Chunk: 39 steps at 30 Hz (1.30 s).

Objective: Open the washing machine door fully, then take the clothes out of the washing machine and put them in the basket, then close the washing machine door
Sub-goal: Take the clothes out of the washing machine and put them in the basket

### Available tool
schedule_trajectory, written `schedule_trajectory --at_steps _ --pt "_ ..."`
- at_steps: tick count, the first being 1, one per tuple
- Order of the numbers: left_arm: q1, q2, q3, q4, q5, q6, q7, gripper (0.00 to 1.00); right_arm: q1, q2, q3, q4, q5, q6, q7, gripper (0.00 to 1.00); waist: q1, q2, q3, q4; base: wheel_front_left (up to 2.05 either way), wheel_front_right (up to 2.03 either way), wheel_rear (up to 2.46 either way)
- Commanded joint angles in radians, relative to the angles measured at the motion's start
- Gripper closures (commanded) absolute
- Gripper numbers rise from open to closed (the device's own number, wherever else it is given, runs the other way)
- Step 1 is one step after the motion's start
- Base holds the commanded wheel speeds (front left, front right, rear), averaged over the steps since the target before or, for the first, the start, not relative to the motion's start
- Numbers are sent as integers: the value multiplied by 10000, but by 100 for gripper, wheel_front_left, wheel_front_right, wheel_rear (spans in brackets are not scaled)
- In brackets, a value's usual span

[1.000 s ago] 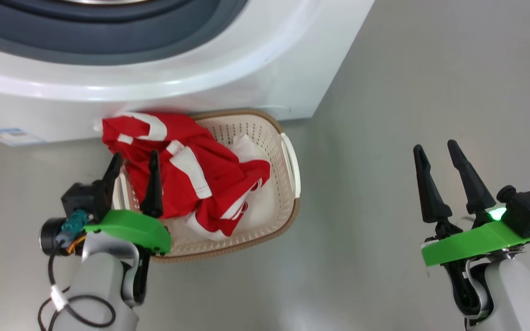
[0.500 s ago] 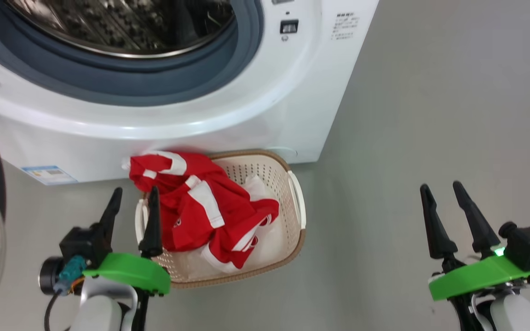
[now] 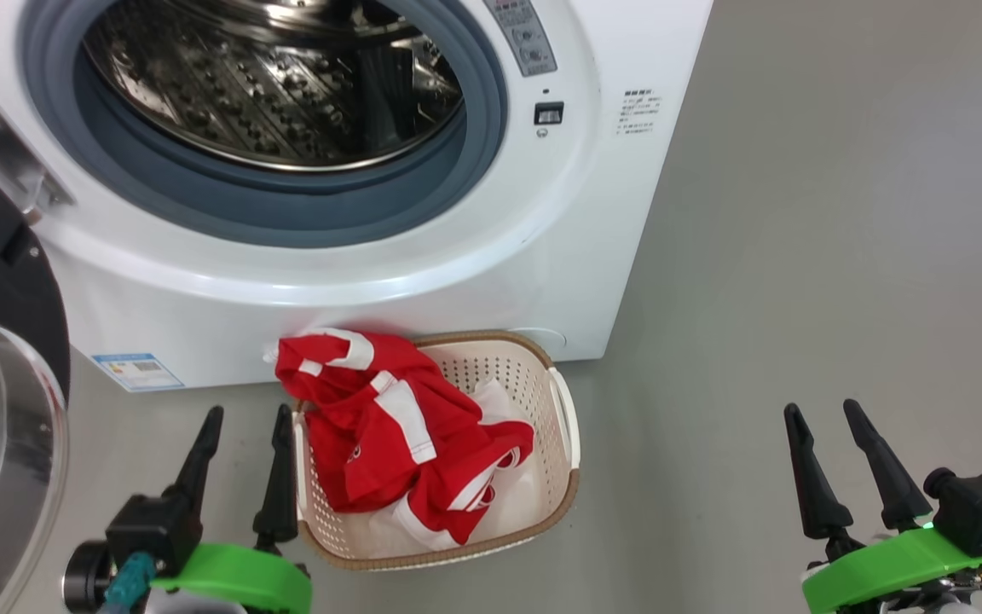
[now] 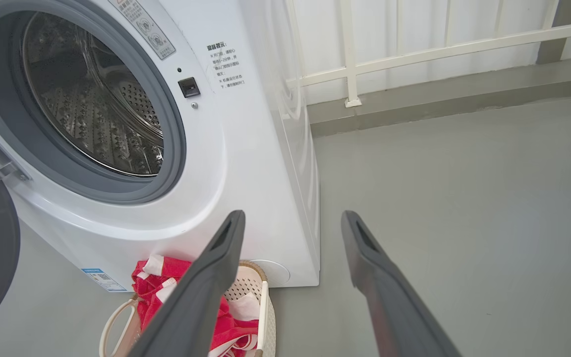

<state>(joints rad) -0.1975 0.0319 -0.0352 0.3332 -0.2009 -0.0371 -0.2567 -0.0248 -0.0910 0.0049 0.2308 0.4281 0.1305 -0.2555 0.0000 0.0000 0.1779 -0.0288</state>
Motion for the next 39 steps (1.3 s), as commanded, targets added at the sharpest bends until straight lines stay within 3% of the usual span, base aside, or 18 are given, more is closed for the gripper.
schedule_trajectory --at_steps 1,16,39 --pt "195 183 341 -419 109 -4 -51 0 101 -110 126 -210 -85 2 -63 0 0 0 -231 41 0 0 0" --pt "1546 183 621 -1591 108 267 -51 0 623 -36 -29 -302 -112 2 -63 0 0 0 -582 -112 0 0 0" --pt "1450 183 515 -1698 158 380 -51 0 554 -16 -47 -349 -143 2 -63 0 0 0 -447 -82 0 0 0"
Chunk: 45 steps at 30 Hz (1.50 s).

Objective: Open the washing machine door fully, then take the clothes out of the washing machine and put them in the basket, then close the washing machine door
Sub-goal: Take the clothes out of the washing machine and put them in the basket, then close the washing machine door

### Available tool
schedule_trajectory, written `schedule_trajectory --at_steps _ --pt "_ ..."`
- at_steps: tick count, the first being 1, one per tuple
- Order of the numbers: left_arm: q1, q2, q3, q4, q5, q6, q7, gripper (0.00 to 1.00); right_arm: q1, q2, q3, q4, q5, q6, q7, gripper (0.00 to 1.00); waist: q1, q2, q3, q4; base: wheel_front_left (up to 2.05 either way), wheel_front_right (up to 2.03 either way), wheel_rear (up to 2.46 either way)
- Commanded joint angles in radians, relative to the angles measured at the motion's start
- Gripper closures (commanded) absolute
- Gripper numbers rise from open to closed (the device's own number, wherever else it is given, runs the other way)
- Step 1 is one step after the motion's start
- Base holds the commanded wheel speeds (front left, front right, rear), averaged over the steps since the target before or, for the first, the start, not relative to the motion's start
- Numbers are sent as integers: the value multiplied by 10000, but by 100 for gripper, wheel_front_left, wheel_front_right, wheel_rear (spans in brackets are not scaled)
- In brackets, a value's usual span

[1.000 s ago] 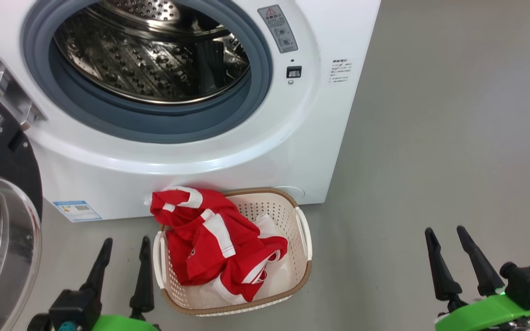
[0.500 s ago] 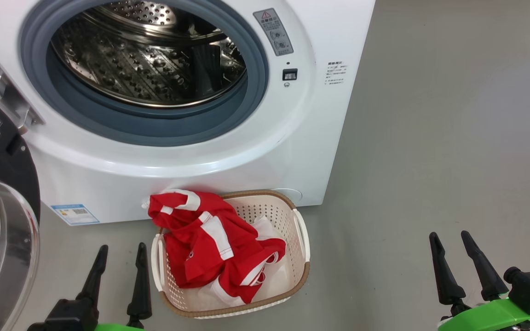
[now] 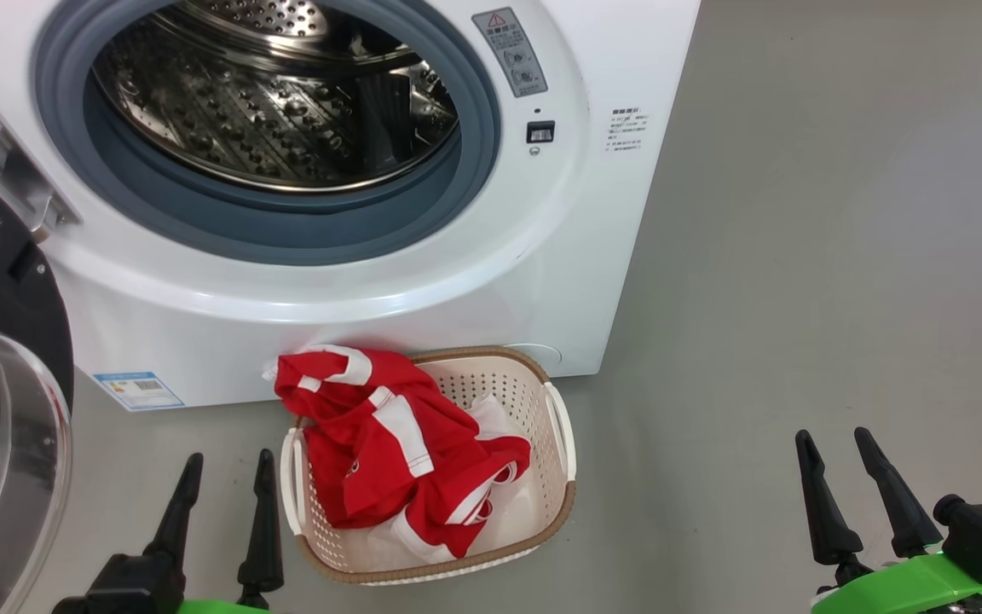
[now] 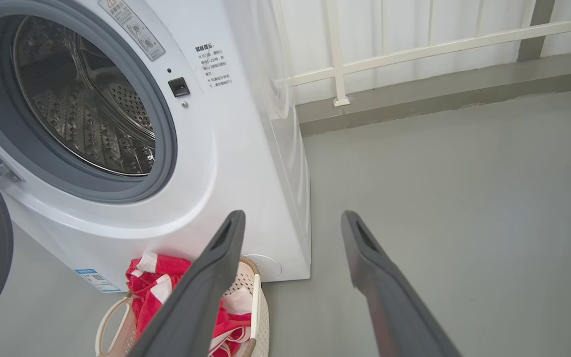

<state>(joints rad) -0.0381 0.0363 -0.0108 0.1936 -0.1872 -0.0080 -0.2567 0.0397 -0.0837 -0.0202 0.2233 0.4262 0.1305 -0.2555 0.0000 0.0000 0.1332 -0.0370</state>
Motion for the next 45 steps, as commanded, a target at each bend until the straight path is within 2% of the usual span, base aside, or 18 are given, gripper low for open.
schedule_trajectory --at_steps 1,11,29,45 --pt "-150 139 265 -308 24 92 -51 0 -97 -92 208 -277 -124 2 -63 0 0 0 6 -2 0 0 0" --pt "-254 139 195 -330 56 185 -51 0 -178 -112 201 -304 -130 2 -63 0 0 0 144 8 -35 35 0" --pt "-263 139 73 -324 32 167 -51 0 -172 -119 214 -306 -130 2 -63 0 0 0 142 85 -130 130 0" --pt "-274 139 -24 -321 15 156 -51 0 -139 -170 236 -314 -120 2 -63 0 0 0 141 135 -11 11 0"
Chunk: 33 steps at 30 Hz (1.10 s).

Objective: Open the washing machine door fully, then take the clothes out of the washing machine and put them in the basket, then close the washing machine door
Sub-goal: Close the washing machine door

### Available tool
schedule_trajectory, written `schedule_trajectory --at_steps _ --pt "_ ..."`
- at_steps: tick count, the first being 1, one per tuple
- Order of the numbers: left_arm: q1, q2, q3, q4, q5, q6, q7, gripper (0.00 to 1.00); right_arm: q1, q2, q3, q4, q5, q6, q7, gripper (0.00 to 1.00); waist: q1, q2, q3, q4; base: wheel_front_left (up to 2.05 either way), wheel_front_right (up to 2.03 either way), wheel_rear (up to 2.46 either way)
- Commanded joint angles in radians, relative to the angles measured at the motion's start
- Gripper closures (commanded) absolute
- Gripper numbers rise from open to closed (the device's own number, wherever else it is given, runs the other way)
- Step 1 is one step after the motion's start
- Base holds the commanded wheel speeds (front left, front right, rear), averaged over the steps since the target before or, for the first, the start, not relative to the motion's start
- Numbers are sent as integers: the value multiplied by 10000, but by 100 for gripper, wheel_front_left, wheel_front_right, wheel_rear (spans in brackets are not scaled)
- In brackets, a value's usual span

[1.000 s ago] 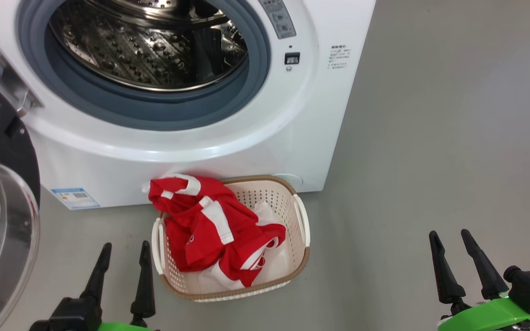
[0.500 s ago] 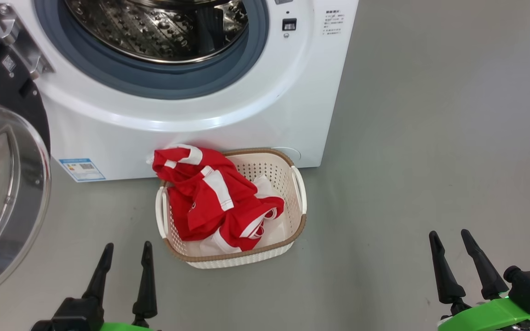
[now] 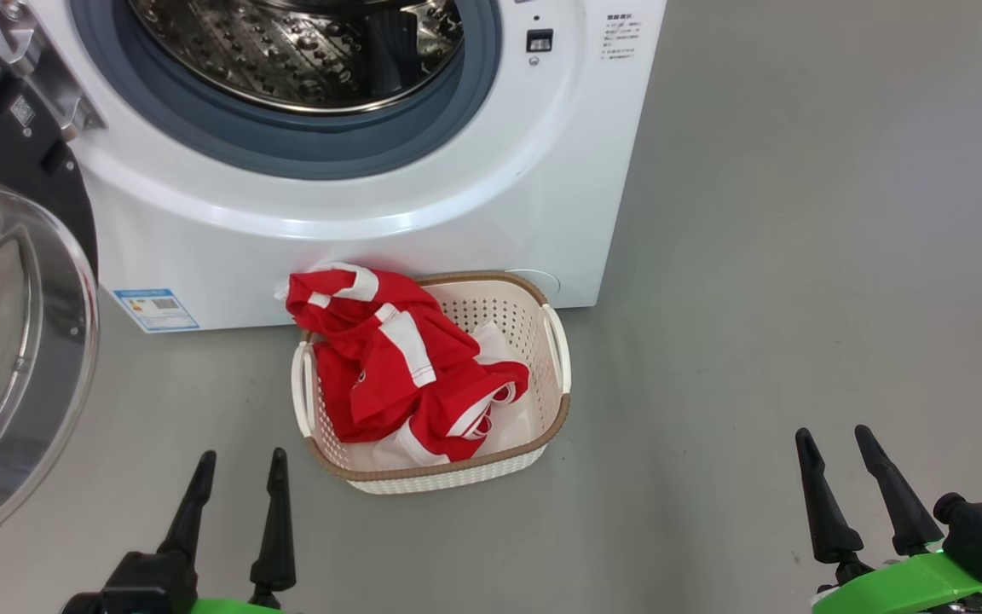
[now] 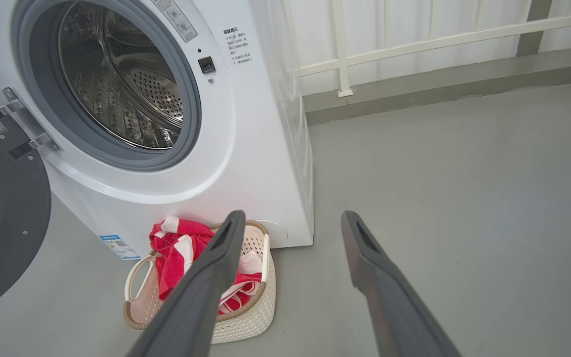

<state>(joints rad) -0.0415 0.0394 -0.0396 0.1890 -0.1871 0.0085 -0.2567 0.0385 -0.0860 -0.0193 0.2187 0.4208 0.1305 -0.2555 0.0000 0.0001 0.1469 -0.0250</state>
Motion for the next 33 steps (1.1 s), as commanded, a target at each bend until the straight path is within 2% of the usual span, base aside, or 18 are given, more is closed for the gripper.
schedule_trajectory --at_steps 1,10,23,33 --pt "-251 108 249 -272 4 -5 -51 0 -126 -149 217 -269 -68 2 -63 0 0 -1 8 36 0 0 0" --pt "-268 108 -47 -189 -278 215 -51 0 -62 -228 289 -243 -99 2 -63 0 0 -1 -46 813 0 0 0" --pt "91 108 -577 -229 -890 653 -51 0 88 -505 476 -216 -110 2 -63 0 0 -1 -341 3159 0 0 0" --pt "352 108 -817 -250 -1209 835 -51 0 280 -558 552 -204 -105 2 -63 0 0 -1 -519 4496 0 0 0"
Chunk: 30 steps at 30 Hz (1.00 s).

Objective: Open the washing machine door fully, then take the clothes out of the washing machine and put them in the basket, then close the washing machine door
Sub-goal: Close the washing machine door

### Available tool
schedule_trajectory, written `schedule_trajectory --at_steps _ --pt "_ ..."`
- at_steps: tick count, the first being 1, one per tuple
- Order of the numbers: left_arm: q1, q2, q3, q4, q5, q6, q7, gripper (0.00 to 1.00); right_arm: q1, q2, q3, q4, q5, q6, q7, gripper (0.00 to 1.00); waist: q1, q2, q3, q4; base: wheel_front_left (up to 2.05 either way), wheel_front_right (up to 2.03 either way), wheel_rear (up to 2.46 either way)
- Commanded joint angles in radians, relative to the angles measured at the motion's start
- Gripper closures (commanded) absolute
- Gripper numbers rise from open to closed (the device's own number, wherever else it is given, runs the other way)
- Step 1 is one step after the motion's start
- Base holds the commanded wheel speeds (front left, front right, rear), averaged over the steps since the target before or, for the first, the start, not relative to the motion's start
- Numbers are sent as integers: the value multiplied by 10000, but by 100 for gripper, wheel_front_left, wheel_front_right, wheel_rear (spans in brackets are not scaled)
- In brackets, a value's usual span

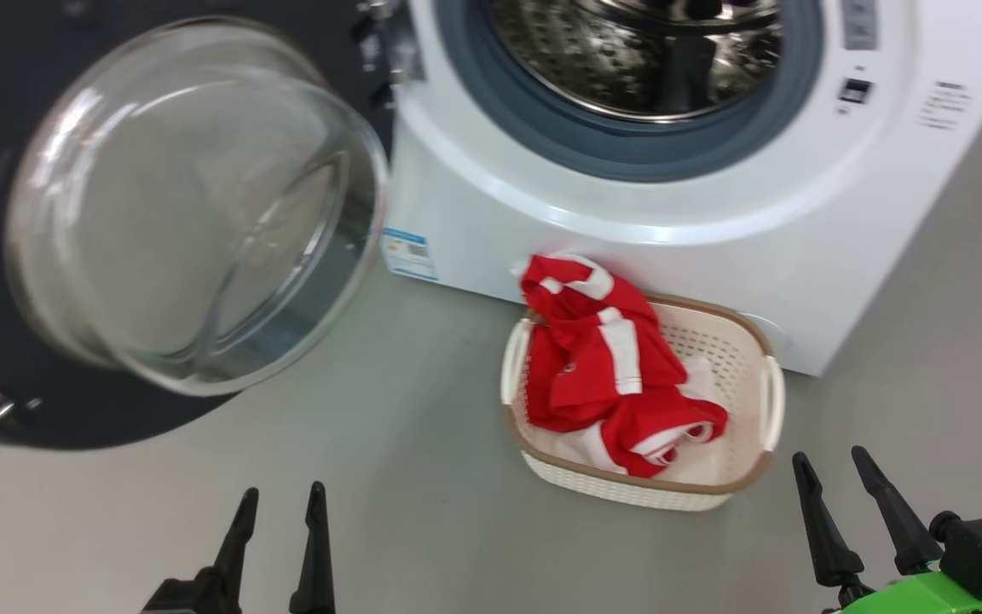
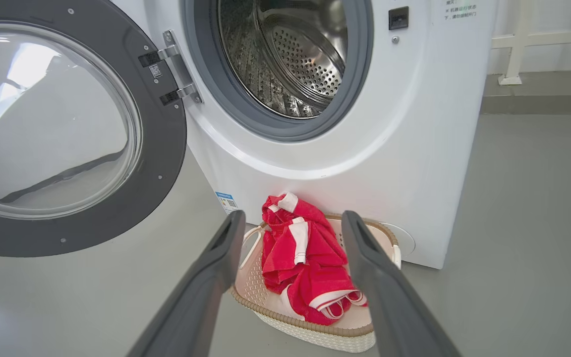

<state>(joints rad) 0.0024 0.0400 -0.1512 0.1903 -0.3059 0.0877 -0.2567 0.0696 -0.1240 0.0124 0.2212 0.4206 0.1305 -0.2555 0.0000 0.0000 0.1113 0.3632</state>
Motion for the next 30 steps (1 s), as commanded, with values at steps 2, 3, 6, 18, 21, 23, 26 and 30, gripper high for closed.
schedule_trajectory --at_steps 2,3,6,18,21,23,26,30 --pt "-43 102 267 -268 -80 58 -51 0 12 -186 259 -224 -110 2 -63 0 0 0 -194 881 0 0 0" --pt "-22 102 254 -273 -111 71 -51 0 30 -188 268 -220 -113 2 -63 0 0 0 -207 1010 0 0 0" --pt "36 102 202 -292 -184 118 -51 0 67 -197 305 -216 -117 2 -63 0 0 0 -254 1378 0 0 0" --pt "412 102 329 -850 -489 560 -51 0 -504 -521 1128 53 -13 2 -63 0 0 0 -87 1712 0 0 0" --pt "487 102 312 -923 -515 630 -51 0 -559 -528 1231 115 31 2 -63 0 0 0 -132 1716 0 0 0" --pt "529 102 309 -958 -519 650 -51 0 -562 -522 1279 131 55 2 -63 0 0 0 -159 1712 0 0 0" --pt "550 102 288 -974 -507 648 -51 0 -538 -512 1303 142 83 2 -63 0 0 0 -195 1699 0 0 0" --pt "447 102 329 -1102 -691 495 -51 58 -453 -451 1176 118 75 2 -63 0 0 0 -252 1668 0 0 0"
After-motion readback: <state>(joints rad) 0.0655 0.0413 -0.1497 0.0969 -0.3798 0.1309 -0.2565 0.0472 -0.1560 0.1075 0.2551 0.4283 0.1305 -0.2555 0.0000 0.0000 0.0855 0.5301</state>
